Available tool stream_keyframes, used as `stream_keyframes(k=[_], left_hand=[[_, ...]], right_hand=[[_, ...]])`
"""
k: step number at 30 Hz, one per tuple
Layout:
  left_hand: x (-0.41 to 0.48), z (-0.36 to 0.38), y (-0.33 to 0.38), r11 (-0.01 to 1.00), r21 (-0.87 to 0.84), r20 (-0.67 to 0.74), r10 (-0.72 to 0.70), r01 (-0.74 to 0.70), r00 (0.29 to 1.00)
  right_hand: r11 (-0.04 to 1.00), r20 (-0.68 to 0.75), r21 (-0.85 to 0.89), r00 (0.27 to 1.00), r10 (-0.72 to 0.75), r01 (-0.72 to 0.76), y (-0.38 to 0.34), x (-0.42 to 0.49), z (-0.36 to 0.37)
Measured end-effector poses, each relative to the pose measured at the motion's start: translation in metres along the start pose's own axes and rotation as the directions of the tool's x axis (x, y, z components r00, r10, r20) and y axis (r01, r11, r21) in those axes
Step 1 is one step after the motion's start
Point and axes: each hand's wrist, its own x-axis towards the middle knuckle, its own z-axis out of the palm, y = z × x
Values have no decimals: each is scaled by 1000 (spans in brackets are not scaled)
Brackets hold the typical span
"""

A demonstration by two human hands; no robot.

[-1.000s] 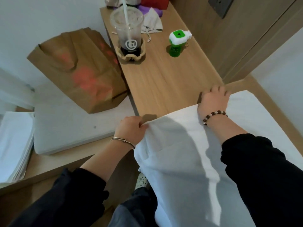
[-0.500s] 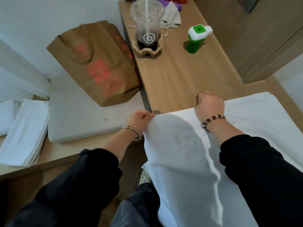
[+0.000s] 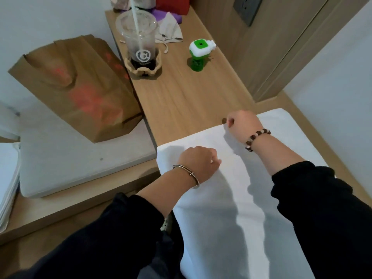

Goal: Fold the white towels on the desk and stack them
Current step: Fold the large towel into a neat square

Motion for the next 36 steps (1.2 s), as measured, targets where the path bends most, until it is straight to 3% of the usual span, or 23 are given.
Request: stream_keyframes(k=[3, 5, 10, 14, 18, 21, 22, 25, 27, 29, 36], left_hand=[[9, 7, 10, 996, 68, 125, -68, 59, 990], [12, 8, 12, 992, 119, 145, -50, 33, 988], [26, 4, 8, 988, -126, 134, -67, 84, 989], [40, 1, 17, 961, -260, 110, -67, 94, 992], [66, -21, 25, 956, -292, 29, -32, 39, 999], [89, -35, 22, 931, -358, -103, -116, 72, 988], [95, -36, 19, 952, -295, -133, -131, 87, 983], [105, -29, 4, 988, 105, -99, -103, 113, 990], [104, -20, -9, 953, 303, -139, 45, -1, 989], [98, -11, -18, 936, 325, -200, 205, -133, 958], [70, 0, 0, 926, 306, -282, 311, -223, 908]], right_hand=[[982, 333, -176, 943, -9, 71, 36, -20, -20], [974, 405, -223, 913, 55, 40, 57, -28, -30], [931, 488, -351, 830, 270, -96, 96, -28, -47], [929, 280, -331, 923, 263, -164, 112, -14, -64], [929, 178, -275, 937, 301, -246, 121, 5, -91], [916, 16, -59, 917, 399, -398, 128, 20, -97], [900, -2, 26, 900, 435, -435, 130, 23, -91], [832, 42, 182, 850, 525, -523, 134, 22, -53], [788, -41, 305, 820, 571, -534, 135, 16, -29], [793, -172, 368, 802, 572, -486, 131, 11, -14], [917, -393, 158, 828, 400, -367, 130, -15, 7]])
